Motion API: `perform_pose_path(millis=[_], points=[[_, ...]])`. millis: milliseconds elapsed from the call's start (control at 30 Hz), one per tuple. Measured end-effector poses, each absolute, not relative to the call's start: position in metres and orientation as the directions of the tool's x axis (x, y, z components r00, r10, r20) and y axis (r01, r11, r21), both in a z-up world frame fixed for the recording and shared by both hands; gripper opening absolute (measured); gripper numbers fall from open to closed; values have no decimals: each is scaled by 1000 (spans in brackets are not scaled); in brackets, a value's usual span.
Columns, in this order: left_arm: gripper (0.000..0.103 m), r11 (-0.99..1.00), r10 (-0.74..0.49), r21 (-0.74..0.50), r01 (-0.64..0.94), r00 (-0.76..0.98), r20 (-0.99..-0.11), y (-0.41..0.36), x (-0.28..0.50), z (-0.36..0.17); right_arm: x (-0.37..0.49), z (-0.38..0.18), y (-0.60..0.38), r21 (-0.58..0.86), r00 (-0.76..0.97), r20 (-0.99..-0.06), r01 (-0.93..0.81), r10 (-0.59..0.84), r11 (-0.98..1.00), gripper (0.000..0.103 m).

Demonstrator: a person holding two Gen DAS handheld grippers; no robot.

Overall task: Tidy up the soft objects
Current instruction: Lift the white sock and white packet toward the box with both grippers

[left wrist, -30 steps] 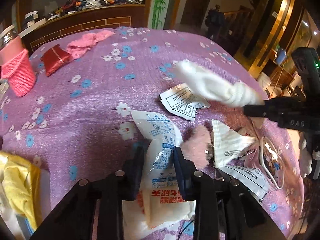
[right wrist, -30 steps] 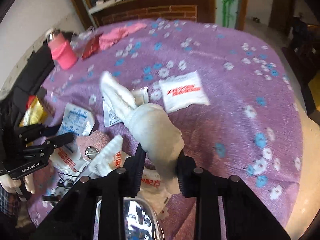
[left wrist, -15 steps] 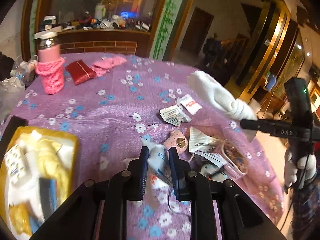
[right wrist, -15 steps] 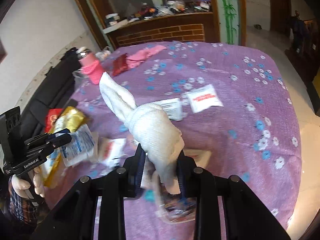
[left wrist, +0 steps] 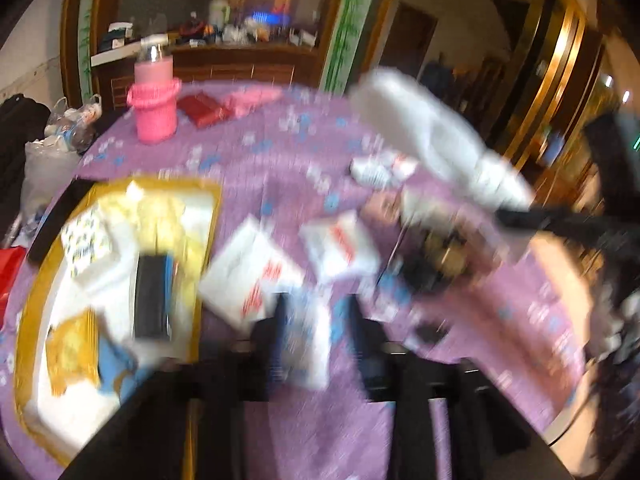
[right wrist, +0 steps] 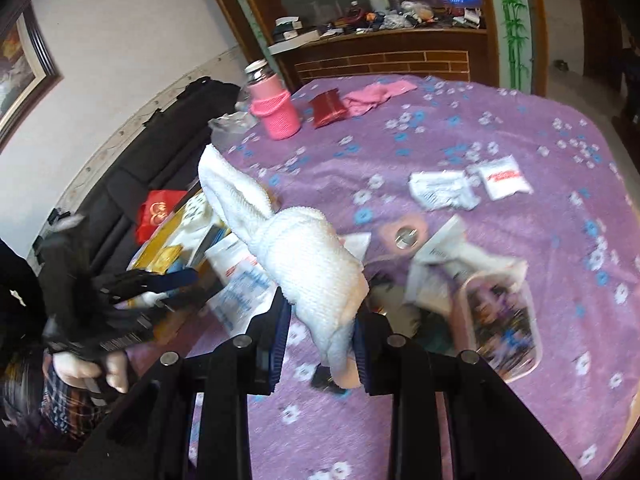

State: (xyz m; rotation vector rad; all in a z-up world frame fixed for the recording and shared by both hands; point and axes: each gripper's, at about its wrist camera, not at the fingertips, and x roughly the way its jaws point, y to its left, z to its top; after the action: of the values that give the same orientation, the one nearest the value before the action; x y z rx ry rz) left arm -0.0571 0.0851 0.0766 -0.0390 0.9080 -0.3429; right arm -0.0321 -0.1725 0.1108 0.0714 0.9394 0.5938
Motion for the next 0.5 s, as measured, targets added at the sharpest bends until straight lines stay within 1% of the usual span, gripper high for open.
perform_pose_path(millis=[100, 133, 167, 233, 267, 300, 333, 367, 400, 467, 500], points=[[53, 961, -205, -64, 269, 536, -819, 68, -57, 50, -43, 101, -169, 326, 424, -739, -455, 524, 828, 28], [60, 965, -151, -9, 261, 529, -835, 60, -54, 40, -46, 98, -168, 332, 419, -739, -457, 529, 825, 28], [68, 966, -124, 20, 257, 530, -839, 55, -51, 34, -46, 97, -168, 337, 416, -738, -457, 532, 824, 28], [71, 963, -54, 97, 251, 536, -843, 44, -43, 21, -50, 95, -170, 351, 415, -732, -450, 541, 821, 28], [72, 963, -34, 116, 243, 537, -843, 41, -39, 16, -51, 95, -171, 355, 416, -729, -449, 543, 820, 28], [67, 965, -31, 115, 236, 538, -843, 38, -35, 13, -53, 95, -173, 358, 418, -727, -447, 545, 820, 28], [55, 966, -44, 100, 238, 532, -845, 39, -34, 12, -54, 95, -174, 359, 421, -726, -444, 544, 821, 28], [46, 969, -82, 57, 242, 528, -846, 41, -34, 12, -55, 95, -176, 358, 423, -725, -442, 543, 822, 28], [43, 970, -115, 21, 241, 535, -837, 43, -36, 15, -57, 96, -177, 359, 426, -723, -440, 543, 823, 28], [35, 970, -160, -31, 239, 544, -824, 49, -40, 21, -59, 96, -179, 365, 429, -718, -440, 549, 821, 28], [35, 969, -184, -58, 239, 546, -817, 52, -42, 25, -60, 97, -179, 367, 430, -715, -440, 551, 819, 28]])
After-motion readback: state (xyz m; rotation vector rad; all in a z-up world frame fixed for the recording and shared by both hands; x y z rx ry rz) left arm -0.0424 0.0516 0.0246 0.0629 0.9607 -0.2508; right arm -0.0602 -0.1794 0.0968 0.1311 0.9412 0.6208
